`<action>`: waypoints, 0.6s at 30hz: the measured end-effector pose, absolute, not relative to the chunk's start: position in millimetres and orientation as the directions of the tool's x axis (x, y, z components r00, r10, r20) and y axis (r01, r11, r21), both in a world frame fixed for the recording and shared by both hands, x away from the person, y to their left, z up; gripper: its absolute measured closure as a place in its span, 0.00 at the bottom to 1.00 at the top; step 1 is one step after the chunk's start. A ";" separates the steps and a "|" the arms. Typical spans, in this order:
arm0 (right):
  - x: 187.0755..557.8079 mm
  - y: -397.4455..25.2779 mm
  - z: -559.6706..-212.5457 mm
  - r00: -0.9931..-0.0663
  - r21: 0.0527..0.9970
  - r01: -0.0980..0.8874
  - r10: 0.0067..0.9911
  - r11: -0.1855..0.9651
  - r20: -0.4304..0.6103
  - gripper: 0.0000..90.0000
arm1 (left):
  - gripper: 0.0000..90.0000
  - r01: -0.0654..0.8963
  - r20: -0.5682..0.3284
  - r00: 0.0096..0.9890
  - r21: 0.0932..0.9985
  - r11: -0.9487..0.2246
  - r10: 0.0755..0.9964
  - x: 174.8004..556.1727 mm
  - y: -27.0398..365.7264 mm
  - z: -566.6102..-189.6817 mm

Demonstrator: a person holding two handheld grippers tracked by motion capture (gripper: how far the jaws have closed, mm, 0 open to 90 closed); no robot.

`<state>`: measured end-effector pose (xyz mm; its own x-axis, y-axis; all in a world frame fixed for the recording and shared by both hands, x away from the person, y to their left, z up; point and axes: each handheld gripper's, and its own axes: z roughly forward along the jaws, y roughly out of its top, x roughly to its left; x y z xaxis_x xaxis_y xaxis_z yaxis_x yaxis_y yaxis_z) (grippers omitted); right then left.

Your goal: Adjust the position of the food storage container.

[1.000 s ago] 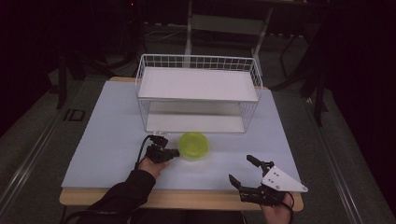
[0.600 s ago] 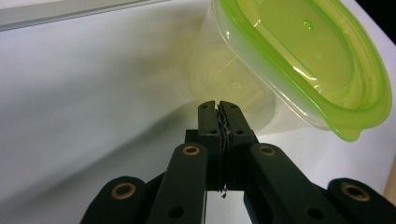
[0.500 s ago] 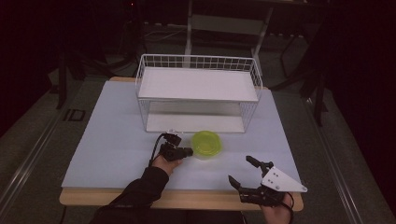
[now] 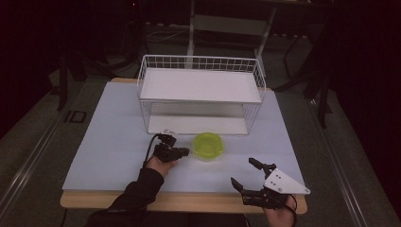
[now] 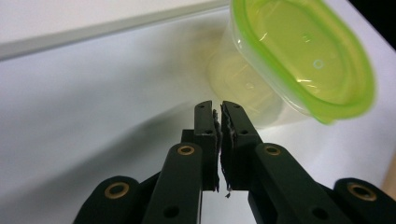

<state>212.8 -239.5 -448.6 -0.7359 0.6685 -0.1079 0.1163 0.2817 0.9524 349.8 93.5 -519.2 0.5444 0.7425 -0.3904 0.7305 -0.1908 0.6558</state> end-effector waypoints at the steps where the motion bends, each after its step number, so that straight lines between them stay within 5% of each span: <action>1: 212.9 -239.4 -448.7 -0.735 0.952 0.117 0.669 0.282 -0.107 0.18 | 0.96 0.723 -0.381 0.545 0.665 -0.188 0.747 347.3 97.4 -515.4; 8: 214.3 -238.7 -449.4 -0.735 0.951 0.120 0.670 0.286 -0.108 0.18 | 0.87 0.680 -0.341 0.556 0.711 -0.179 0.758 324.7 127.8 -484.5; 18: 215.3 -237.5 -450.3 -0.734 0.947 0.129 0.671 0.293 -0.108 0.18 | 0.40 0.583 -0.301 0.663 0.782 -0.221 0.685 287.7 154.0 -459.8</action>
<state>215.3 -237.5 -450.3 -0.7335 0.6711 -0.1076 0.1291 0.2930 0.9474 287.7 154.0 -459.8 0.6635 0.6850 -0.3009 0.5829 -0.2212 0.7818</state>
